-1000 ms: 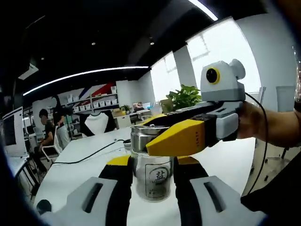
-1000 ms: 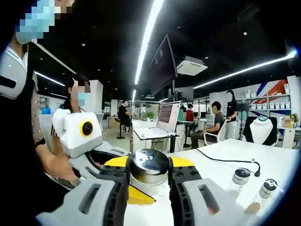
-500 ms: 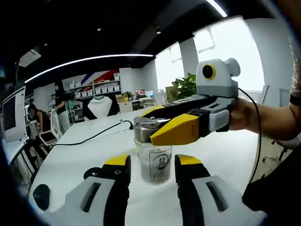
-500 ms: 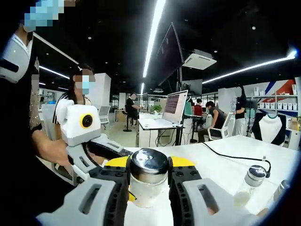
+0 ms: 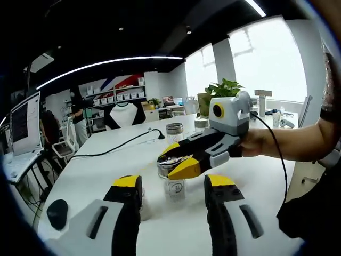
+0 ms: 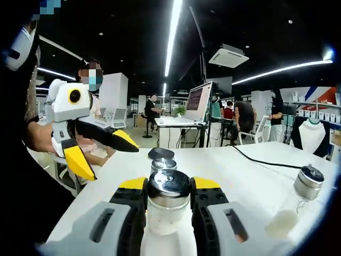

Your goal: Rotate the seasoning bottle until the label or dispensing opening points toward the visible target arrow and the bottle remains upright within the marked orientation range

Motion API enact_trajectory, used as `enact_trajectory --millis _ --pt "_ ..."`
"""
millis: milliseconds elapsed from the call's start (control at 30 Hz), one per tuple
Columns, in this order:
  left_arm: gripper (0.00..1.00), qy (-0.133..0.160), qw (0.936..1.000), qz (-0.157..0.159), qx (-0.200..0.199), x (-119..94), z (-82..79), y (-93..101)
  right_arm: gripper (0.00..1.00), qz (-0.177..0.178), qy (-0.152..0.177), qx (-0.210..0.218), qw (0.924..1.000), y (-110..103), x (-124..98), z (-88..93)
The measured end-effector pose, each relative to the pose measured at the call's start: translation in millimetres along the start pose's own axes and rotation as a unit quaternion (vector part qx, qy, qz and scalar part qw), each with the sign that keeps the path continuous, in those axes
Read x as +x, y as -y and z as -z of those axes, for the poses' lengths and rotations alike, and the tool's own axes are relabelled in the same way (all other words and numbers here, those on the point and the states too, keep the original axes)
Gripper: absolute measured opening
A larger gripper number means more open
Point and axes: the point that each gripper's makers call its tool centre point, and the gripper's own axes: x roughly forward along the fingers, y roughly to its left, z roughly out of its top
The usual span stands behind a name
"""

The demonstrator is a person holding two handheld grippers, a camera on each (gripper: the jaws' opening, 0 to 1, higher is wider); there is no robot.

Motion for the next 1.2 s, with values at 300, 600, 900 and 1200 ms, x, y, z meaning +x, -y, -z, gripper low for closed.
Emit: enact_trajectory --millis 300,600,900,1200 --pt "0.47 -0.002 1.0000 0.002 0.003 2 -3.1 -2.3 0.28 -0.018 -0.006 -0.020 0.9996 0 5 9.3" --pt "0.43 -0.001 1.0000 0.004 0.001 2 -6.2 -2.6 0.29 -0.024 -0.019 -0.035 0.9989 2 5 15.6" --pt "0.40 0.001 1.0000 0.009 0.000 2 -10.0 2.4 0.36 -0.023 -0.020 -0.039 0.9988 0 3 12.1" --pt "0.49 -0.003 0.9999 0.008 0.010 9 -13.3 9.4 0.34 0.045 -0.003 -0.014 0.9989 11 -19 -1.3"
